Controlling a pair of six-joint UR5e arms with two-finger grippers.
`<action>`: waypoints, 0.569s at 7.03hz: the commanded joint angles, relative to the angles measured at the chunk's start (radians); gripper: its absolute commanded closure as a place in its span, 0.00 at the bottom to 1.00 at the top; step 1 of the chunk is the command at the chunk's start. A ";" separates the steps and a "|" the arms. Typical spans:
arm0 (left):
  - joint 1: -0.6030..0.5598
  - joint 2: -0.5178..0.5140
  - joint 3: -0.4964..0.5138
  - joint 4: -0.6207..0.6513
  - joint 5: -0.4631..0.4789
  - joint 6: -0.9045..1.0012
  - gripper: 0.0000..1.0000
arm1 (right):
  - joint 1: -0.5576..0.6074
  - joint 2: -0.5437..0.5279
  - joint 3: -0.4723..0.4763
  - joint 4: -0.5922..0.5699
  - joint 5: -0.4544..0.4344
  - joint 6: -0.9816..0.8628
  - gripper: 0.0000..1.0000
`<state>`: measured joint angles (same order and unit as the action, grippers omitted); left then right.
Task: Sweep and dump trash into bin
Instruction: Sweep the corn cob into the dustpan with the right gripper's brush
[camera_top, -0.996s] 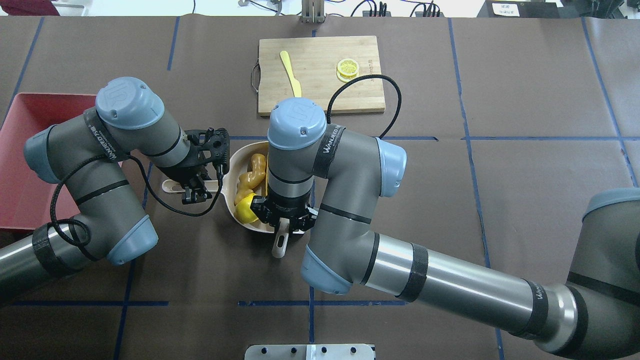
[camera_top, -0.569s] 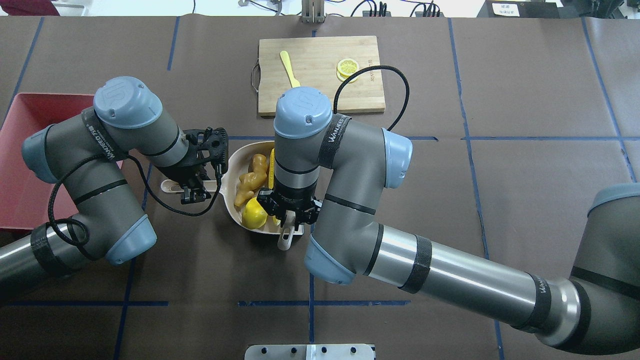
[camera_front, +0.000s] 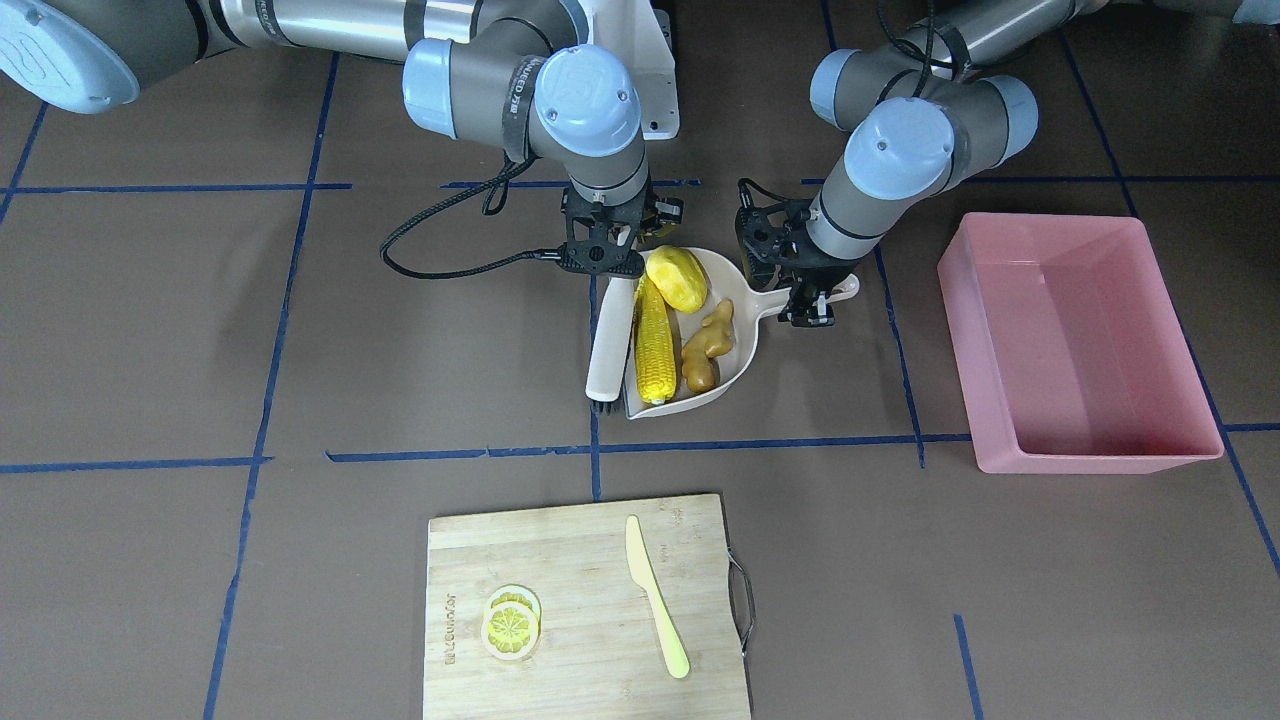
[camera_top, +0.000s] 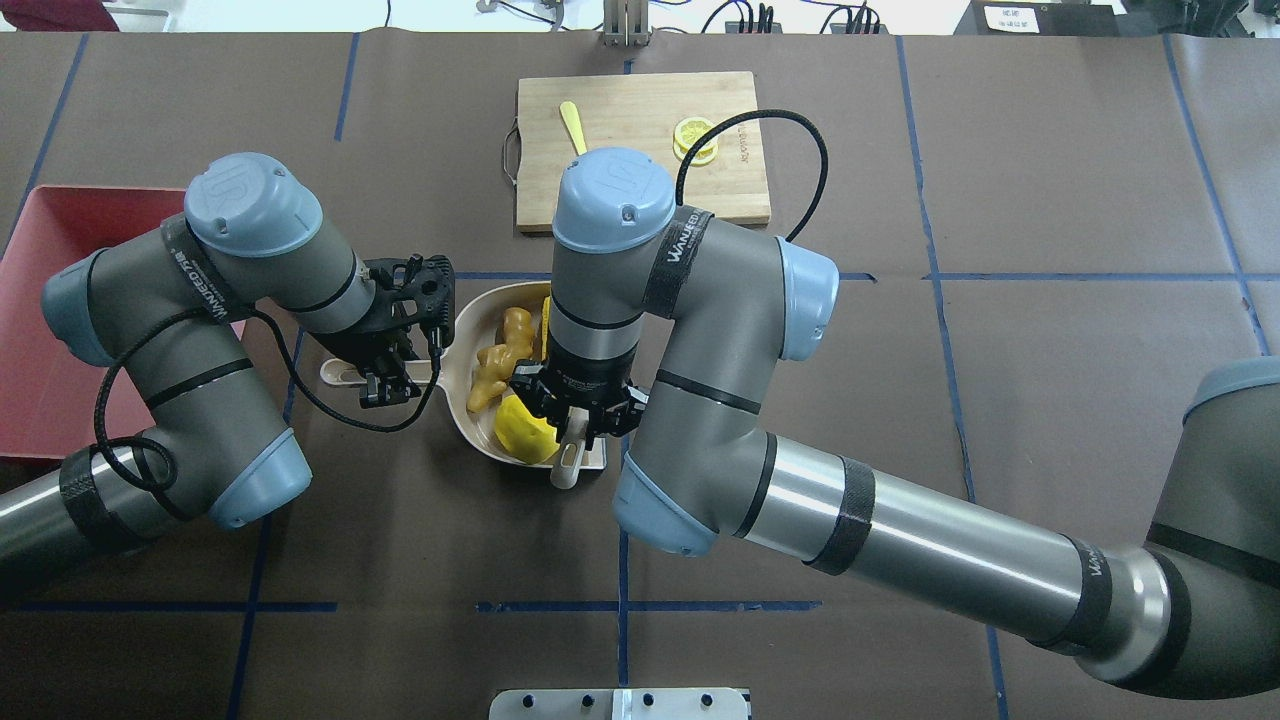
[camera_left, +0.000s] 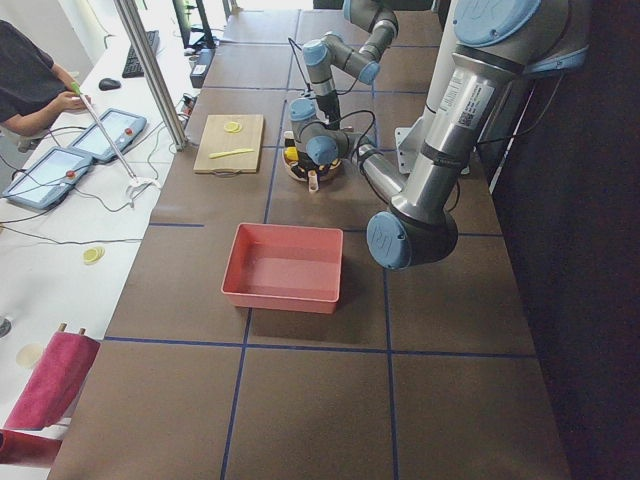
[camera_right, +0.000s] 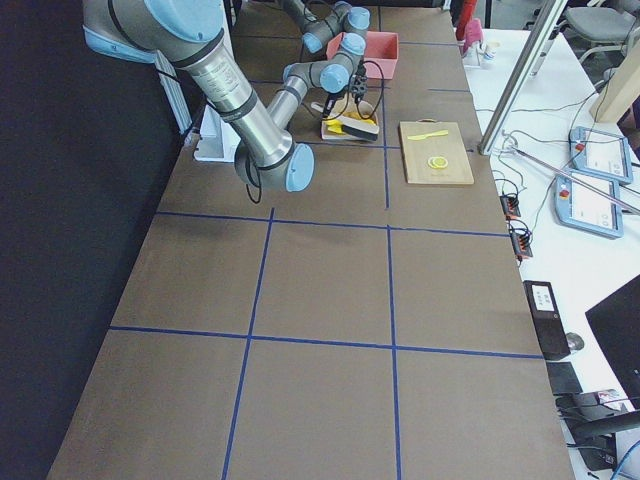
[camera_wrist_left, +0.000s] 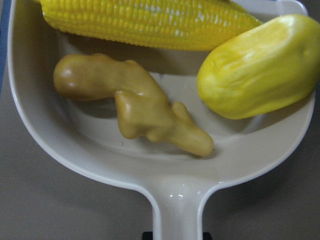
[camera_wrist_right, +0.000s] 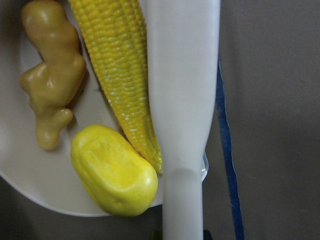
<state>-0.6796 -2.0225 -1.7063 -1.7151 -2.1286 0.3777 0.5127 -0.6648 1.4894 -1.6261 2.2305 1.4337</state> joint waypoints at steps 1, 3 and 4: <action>-0.003 0.002 -0.003 -0.004 -0.002 0.003 1.00 | 0.012 -0.004 0.018 -0.009 0.018 0.001 1.00; -0.003 0.027 -0.001 -0.060 -0.011 0.000 1.00 | 0.012 -0.004 0.022 -0.009 0.018 -0.001 1.00; -0.005 0.028 -0.001 -0.060 -0.048 -0.002 1.00 | 0.012 -0.004 0.022 -0.009 0.018 -0.001 1.00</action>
<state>-0.6830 -1.9992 -1.7076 -1.7660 -2.1471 0.3776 0.5242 -0.6687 1.5101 -1.6351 2.2485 1.4333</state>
